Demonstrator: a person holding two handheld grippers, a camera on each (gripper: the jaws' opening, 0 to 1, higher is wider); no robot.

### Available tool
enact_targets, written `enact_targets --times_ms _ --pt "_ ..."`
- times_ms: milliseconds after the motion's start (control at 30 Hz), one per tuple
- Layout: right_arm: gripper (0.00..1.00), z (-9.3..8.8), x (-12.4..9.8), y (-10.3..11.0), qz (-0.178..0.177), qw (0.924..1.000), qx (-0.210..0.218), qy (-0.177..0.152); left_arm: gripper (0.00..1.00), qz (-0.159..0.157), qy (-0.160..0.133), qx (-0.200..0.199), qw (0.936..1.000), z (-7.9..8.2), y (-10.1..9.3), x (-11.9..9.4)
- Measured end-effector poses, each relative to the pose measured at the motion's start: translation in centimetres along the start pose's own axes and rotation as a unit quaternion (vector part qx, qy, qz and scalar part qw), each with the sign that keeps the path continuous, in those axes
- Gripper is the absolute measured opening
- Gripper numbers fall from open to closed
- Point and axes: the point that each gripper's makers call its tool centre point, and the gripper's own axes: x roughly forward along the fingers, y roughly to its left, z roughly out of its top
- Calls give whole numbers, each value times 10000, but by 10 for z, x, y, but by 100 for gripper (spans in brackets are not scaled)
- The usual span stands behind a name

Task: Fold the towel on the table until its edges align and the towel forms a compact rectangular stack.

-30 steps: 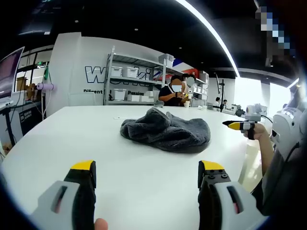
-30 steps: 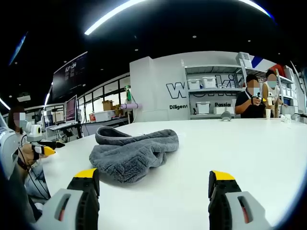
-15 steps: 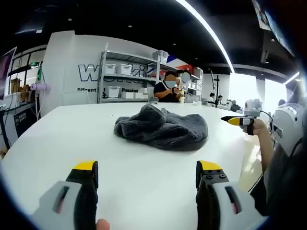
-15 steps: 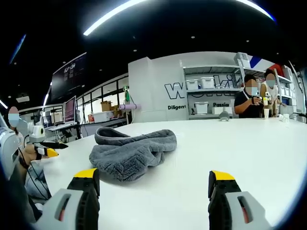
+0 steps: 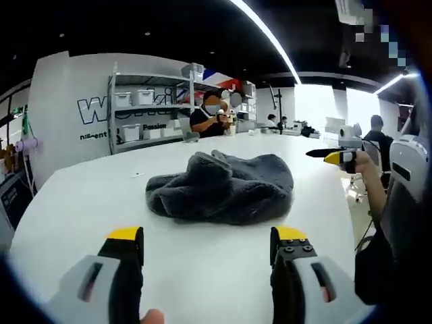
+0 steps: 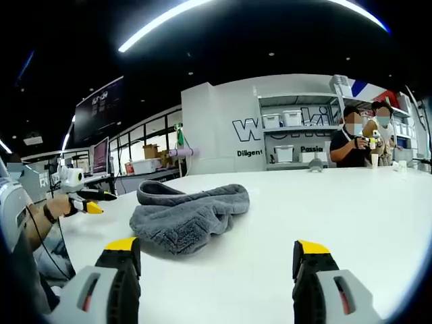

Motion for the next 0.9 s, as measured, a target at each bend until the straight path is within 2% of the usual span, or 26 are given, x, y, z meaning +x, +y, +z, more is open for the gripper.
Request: enact_targets --times_ms 100,233,300,367,500,567,733,900 --pt "98 2 -4 -2 -26 10000 -15 -8 75 -162 52 -177 9997 1 15 18" --pt "97 5 -7 -4 -83 10000 -10 -55 74 -372 65 -127 9992 4 22 34" --pt "97 5 -7 -5 -102 9999 -13 -64 72 -467 -48 -244 9986 9 27 42" --pt "97 6 -7 -5 -98 9999 -16 -69 70 -565 -278 -458 9970 19 32 51" --pt "97 6 -6 0 -41 10000 -36 -57 68 -658 -623 -981 9910 34 46 66" --pt "97 7 -6 1 -16 10000 -46 -67 68 -702 -663 -896 9913 37 51 74" --pt "97 7 -10 -1 -59 9999 -16 -119 64 -562 -417 -778 9945 27 63 91" --pt "97 3 -10 -3 -81 9999 26 -83 62 -694 -299 -1170 9903 20 63 100"
